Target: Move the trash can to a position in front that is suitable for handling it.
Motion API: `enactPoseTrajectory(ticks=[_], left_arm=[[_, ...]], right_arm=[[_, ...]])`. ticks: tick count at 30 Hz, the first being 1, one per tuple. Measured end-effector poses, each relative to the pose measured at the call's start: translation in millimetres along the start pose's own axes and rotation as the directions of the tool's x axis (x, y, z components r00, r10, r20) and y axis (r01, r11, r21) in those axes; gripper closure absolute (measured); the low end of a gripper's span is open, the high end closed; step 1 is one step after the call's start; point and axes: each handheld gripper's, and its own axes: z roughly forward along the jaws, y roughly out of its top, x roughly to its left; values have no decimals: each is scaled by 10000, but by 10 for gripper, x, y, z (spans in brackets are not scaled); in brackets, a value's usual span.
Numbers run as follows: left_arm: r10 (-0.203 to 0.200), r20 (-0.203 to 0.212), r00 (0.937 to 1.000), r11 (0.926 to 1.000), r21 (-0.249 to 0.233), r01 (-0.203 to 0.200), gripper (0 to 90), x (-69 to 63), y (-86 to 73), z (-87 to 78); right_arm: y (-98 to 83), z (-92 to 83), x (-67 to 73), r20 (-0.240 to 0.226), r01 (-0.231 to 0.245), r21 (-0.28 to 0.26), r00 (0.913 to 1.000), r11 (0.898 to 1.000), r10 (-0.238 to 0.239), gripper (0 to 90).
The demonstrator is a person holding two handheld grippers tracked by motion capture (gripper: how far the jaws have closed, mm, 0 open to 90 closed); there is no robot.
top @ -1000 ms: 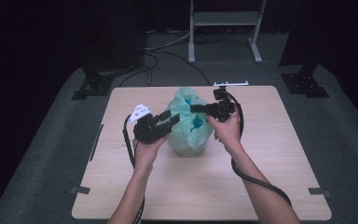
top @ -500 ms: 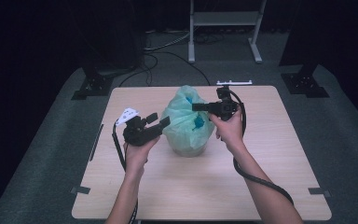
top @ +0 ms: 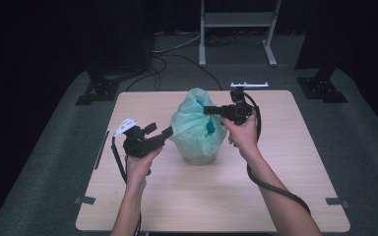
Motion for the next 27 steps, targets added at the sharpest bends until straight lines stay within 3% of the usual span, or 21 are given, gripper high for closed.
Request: enactPoseTrajectory(ticks=[4,6,14,27], left_arm=[[49,-44,10000,10000,-70,-49,172,35,1,-48],[6,-97,10000,10000,-94,-7,126,68,2,-82],[-203,-223,9995,9997,-104,201,101,195,-27,-188],[-199,-105,9997,9998,-38,199,99,183,-72,-142]], right_arm=[[9,-10,33,-51,38,-25,10000,10000,-38,900],[12,-24,44,-67,65,-66,10000,10000,-66,900],[23,-181,70,-162,132,-389,9998,9992,-139,900],[105,-319,83,-307,-18,-730,9995,9973,-5,900]])
